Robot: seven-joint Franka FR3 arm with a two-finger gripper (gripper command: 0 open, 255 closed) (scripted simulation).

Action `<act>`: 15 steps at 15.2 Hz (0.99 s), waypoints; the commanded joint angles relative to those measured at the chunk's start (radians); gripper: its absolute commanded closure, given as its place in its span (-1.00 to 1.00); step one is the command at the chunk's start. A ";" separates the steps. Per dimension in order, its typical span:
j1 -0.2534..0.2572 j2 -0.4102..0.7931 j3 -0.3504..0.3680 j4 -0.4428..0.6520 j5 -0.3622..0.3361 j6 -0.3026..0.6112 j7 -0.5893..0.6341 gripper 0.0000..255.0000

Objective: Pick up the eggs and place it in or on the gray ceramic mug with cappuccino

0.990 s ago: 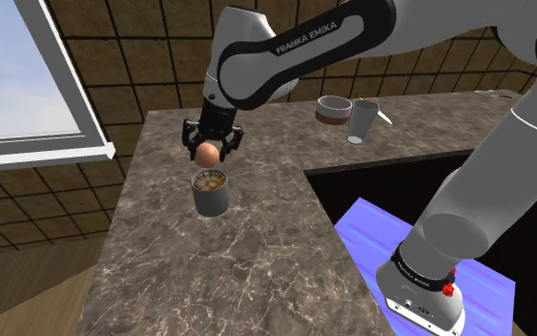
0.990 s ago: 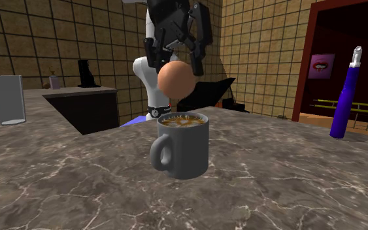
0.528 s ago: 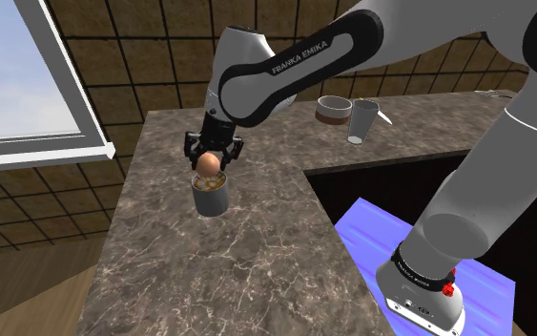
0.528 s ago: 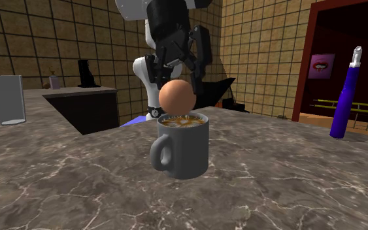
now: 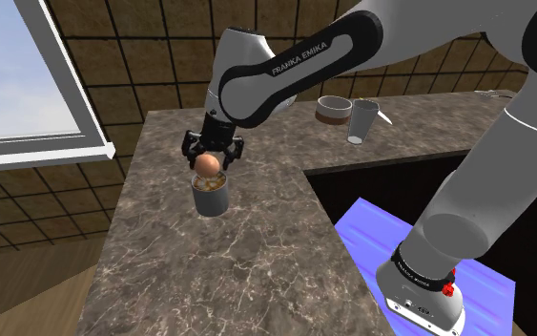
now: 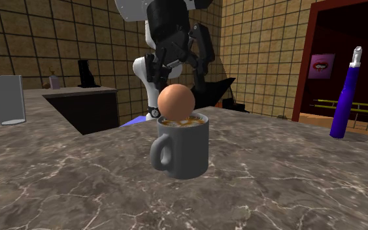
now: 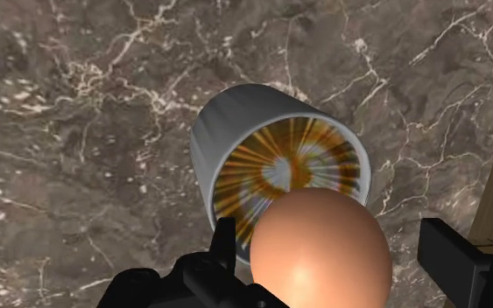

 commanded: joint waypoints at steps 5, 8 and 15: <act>-0.002 -0.028 -0.005 0.006 0.012 -0.033 -0.008 -1.00; -0.007 -0.098 -0.022 0.028 0.035 -0.125 -0.026 -1.00; -0.006 -0.098 -0.023 0.028 0.035 -0.125 -0.026 -1.00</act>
